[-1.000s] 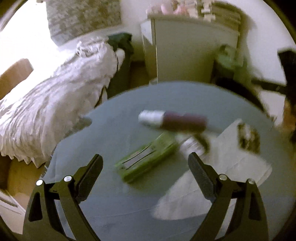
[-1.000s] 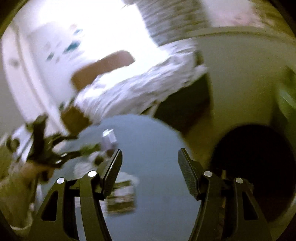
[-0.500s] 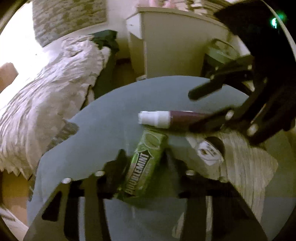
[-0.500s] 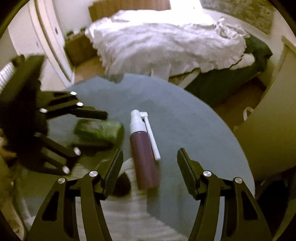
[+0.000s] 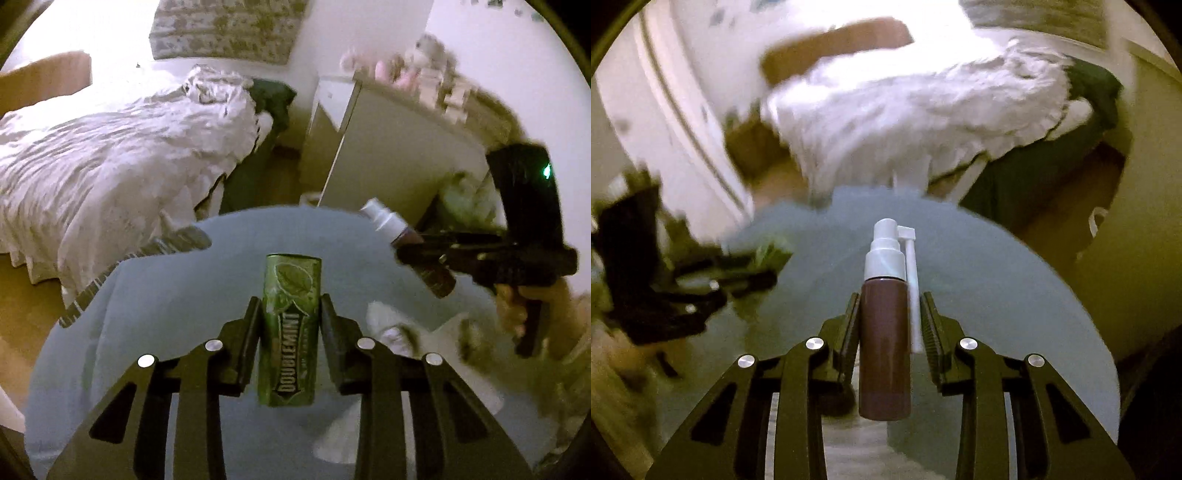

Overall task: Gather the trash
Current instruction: 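Grasp the green Doublemint gum box with the left tool while the right tool grasps the brown spray bottle, then carry the gum box and spray bottle over the black bin and open both tools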

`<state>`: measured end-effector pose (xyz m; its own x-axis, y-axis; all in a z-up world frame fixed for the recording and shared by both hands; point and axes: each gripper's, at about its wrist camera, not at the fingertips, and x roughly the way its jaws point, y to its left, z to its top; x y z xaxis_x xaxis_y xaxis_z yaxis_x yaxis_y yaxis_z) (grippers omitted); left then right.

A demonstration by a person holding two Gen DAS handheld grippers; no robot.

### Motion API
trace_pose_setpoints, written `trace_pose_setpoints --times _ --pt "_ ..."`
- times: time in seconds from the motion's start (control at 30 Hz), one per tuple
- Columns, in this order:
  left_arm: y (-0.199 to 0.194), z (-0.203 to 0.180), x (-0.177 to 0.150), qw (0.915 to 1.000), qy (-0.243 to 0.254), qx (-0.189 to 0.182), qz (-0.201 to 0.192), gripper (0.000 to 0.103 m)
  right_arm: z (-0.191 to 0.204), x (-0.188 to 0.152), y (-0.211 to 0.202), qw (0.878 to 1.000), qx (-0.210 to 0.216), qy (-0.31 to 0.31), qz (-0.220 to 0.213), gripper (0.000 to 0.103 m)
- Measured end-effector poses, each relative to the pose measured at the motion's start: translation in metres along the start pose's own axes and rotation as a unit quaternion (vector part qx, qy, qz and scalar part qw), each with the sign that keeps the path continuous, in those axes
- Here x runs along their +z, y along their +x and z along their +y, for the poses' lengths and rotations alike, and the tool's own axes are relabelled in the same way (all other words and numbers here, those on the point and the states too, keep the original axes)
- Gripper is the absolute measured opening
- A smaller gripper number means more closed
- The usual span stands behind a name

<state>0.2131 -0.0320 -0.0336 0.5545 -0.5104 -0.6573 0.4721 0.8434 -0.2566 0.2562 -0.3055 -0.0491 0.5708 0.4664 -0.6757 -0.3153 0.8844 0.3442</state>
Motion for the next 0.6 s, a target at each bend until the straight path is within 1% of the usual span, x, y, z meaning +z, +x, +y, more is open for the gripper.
trace_pose_setpoints --times 0.1,0.17,0.23,0.3,0.33,0.43,0.5,0.53,0.57,0.6 --pt "-0.008 -0.022 0.01 0.9996 0.006 -0.018 -0.019 0.03 -0.03 -0.012 -0.05 0.996 0.023 0.053 -0.068 0.032" --pt "-0.009 -0.036 0.016 0.9991 0.012 -0.03 -0.027 0.03 -0.051 -0.027 -0.085 0.99 0.019 0.081 -0.114 0.032" --pt "-0.008 -0.056 0.022 0.9982 0.017 -0.047 -0.035 0.03 -0.068 -0.043 -0.114 0.984 0.001 0.095 -0.15 0.032" --pt "-0.002 -0.083 0.028 0.9969 0.026 -0.063 -0.038 0.03 -0.09 -0.064 -0.142 0.977 -0.026 0.112 -0.18 0.032" --pt "0.002 -0.094 0.03 0.9964 0.03 -0.07 -0.037 0.03 -0.105 -0.077 -0.156 0.971 -0.035 0.128 -0.196 0.032" --pt "0.021 -0.132 0.04 0.994 0.041 -0.097 -0.03 0.03 -0.14 -0.1 -0.177 0.959 -0.065 0.165 -0.22 0.032" --pt "0.034 -0.153 0.047 0.9923 0.046 -0.112 -0.026 0.029 -0.164 -0.119 -0.193 0.948 -0.088 0.195 -0.237 0.032" --pt "0.04 -0.164 0.049 0.9914 0.048 -0.119 -0.024 0.03 -0.177 -0.129 -0.2 0.94 -0.102 0.211 -0.25 0.032" --pt "0.048 -0.179 0.053 0.9901 0.052 -0.129 -0.022 0.03 -0.185 -0.134 -0.202 0.935 -0.108 0.22 -0.257 0.032" --pt "0.055 -0.19 0.056 0.9889 0.057 -0.135 -0.02 0.03 -0.196 -0.141 -0.206 0.928 -0.113 0.236 -0.266 0.032"
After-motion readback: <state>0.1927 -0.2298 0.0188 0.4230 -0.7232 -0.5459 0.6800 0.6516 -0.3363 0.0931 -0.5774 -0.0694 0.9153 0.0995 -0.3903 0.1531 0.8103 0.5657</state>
